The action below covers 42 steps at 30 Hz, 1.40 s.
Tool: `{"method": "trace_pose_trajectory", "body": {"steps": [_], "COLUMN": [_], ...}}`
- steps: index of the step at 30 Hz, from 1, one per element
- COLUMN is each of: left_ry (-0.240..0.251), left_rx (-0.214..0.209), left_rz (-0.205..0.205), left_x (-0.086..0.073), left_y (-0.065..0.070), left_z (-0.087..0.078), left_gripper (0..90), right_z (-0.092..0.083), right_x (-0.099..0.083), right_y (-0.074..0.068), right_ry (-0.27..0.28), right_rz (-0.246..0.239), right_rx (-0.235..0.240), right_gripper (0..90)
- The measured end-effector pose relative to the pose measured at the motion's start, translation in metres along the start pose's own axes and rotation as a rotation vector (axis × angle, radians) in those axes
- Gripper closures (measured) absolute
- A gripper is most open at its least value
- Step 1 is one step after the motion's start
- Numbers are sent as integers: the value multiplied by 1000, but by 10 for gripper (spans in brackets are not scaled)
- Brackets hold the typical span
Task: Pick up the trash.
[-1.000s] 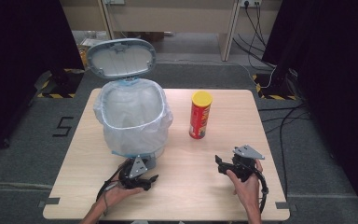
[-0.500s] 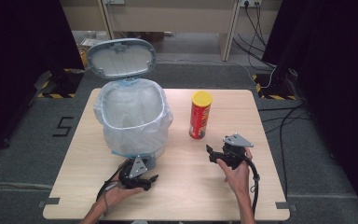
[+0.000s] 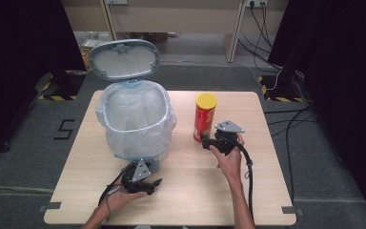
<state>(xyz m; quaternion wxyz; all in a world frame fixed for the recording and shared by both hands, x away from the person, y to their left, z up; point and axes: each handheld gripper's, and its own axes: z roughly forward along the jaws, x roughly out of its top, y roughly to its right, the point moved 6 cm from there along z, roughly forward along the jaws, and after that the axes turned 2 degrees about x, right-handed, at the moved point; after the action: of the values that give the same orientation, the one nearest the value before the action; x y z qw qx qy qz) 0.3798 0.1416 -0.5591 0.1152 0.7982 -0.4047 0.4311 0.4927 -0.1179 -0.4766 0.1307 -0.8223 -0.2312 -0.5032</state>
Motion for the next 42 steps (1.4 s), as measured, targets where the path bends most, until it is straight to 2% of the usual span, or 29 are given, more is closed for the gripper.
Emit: {"method": "trace_pose_trajectory", "body": {"steps": [6,14,22,28,35,39,42], "left_ry": [0,1,0,-3,0,3,3], "left_rx": [-1,-1,-2,-2,-2,0,0], "left_rz": [1,0,2,6,2,2,2], "left_x": [0,0,0,0,0,0,0], "left_y": [0,0,0,0,0,0,0], "left_z": [0,0,0,0,0,0,0], "left_gripper": [260,260,260,260,260,260,260], "right_z": [18,40,58,68,60,48,40], "right_x": [3,-1,-6,-12,-2,12,23], "right_y": [2,4,7,9,5,1,-1], "right_ry": [-7,-23,-8,12,48,82,83], "right_rz": [10,13,61,59,14,30,21], "right_rx": [-2,-1,-4,12,-18,-20,-15], "right_gripper": [171,171,196,238,248,249,249]}}
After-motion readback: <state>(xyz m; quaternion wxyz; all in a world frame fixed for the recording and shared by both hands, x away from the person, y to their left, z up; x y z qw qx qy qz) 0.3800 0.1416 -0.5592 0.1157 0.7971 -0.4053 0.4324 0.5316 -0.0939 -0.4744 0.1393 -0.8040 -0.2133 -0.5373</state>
